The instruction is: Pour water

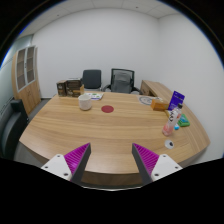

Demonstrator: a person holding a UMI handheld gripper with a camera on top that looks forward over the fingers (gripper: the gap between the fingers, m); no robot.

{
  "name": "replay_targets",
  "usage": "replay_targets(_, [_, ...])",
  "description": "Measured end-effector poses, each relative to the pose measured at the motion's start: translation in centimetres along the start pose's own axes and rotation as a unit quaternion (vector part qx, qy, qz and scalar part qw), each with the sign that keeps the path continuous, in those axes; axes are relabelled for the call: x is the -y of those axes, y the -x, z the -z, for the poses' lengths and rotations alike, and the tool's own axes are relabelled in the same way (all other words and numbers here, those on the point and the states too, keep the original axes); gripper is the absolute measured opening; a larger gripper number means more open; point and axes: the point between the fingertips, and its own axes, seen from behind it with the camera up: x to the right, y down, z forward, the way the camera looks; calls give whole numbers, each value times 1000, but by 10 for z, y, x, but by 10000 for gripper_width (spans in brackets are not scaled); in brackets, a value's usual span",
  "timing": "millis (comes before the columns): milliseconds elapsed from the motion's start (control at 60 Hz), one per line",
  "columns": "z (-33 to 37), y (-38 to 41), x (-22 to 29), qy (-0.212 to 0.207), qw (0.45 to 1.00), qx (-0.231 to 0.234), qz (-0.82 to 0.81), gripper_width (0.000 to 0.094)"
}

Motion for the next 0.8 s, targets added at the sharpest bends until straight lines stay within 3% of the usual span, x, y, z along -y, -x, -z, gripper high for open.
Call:
replay_targets(250, [-74, -174, -37, 3, 1000, -22, 4, 858])
replay_targets(450, [-144, -283, -33, -17, 999, -34, -13, 860])
replay_targets(733, [-230, -341, 10, -62, 996, -19, -63, 843])
replay_targets(800, [-243, -341, 21, -77, 995, -11, -69, 780])
